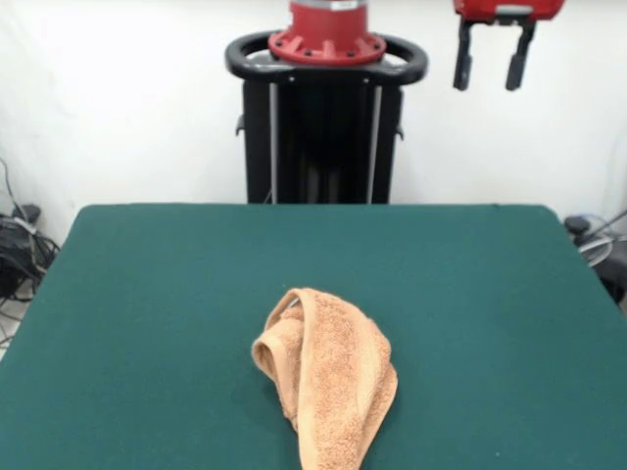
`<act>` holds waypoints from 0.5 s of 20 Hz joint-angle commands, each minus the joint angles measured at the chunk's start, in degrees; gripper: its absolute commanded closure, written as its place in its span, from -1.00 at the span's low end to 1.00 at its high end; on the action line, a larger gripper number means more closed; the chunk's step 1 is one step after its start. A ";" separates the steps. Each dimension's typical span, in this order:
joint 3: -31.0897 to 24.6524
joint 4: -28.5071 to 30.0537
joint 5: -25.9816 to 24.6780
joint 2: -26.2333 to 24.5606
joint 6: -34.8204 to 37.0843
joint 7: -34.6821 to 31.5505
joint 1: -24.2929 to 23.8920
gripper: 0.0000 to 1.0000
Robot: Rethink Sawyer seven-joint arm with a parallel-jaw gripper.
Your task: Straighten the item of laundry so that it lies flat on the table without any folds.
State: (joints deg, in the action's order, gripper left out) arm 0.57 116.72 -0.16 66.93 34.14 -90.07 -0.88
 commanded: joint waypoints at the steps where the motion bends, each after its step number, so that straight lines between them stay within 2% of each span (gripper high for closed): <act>1: 0.01 -1.57 1.11 -2.39 7.74 -6.97 -3.96 -1.00; 6: -2.55 0.81 1.74 -2.75 5.01 -0.62 -10.20 -1.00; 10: -3.60 3.31 2.77 -1.84 3.80 0.23 -13.88 -1.00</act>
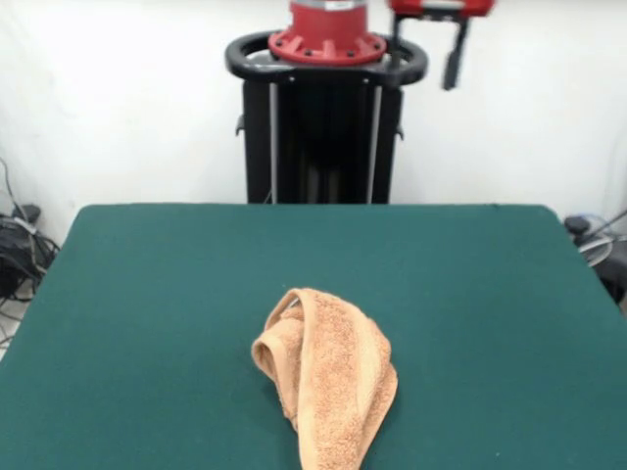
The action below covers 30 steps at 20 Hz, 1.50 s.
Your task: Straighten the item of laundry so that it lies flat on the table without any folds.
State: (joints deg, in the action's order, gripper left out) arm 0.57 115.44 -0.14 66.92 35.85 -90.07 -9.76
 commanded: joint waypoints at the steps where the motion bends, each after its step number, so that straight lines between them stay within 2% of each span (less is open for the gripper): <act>1: -3.78 5.96 3.24 -1.39 1.19 0.33 -6.21 -1.00; 6: -0.86 7.90 1.16 -0.08 -0.54 -1.97 -10.10 -1.00; 11: -1.31 8.00 1.59 -2.86 -5.35 -4.93 -14.36 -1.00; 16: -0.87 1.79 1.68 -7.23 -2.83 -9.23 -15.61 -1.00; 25: -1.99 -7.92 3.56 -14.95 -0.90 -10.53 -18.64 -1.00; 30: -3.63 -8.10 4.68 -15.57 -3.10 -9.41 -19.55 -1.00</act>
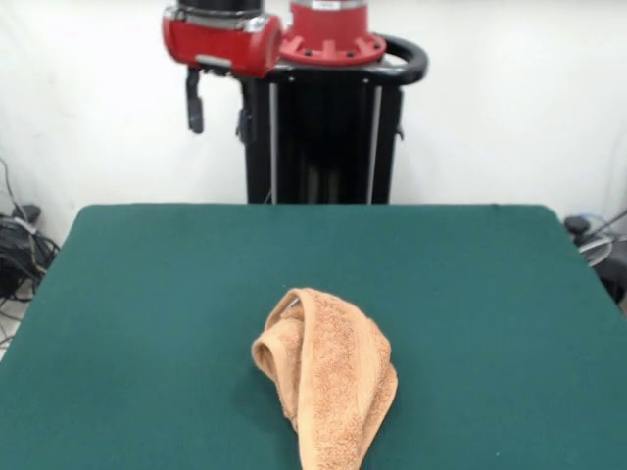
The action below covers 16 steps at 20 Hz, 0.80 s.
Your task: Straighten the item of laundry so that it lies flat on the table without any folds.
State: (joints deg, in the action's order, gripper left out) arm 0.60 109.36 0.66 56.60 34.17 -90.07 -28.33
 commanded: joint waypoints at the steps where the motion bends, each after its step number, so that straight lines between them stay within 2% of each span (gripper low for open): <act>1: -4.15 -2.06 4.53 -5.29 -1.12 -9.31 -1.12 -1.00; 6: -5.88 -2.70 7.49 -5.50 0.56 -9.50 -0.98 -1.00; 12: -8.07 0.30 14.68 -4.30 0.46 -11.47 -0.08 -1.00; 16: -9.11 -1.68 14.38 -5.17 3.14 -6.95 0.06 -1.00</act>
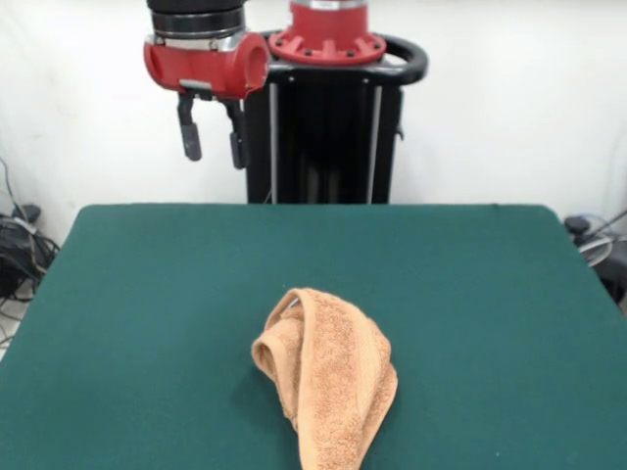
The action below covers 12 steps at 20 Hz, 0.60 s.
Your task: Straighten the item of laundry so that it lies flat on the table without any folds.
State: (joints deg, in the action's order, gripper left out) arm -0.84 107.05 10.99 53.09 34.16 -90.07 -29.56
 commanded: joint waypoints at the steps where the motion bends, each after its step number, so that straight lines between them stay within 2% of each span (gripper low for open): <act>1: -8.15 0.59 3.34 -1.33 3.44 -5.37 1.71 -1.00; 6: -9.79 -2.73 -5.51 -0.61 6.96 6.38 1.26 -1.00; 9: -13.87 -2.16 -8.74 -1.04 5.75 14.01 -2.51 -1.00; 12: -17.45 -0.08 -10.84 -1.84 3.55 16.43 -6.26 -1.00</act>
State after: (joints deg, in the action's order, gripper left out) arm -8.10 104.95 4.72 53.20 35.07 -89.85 -32.10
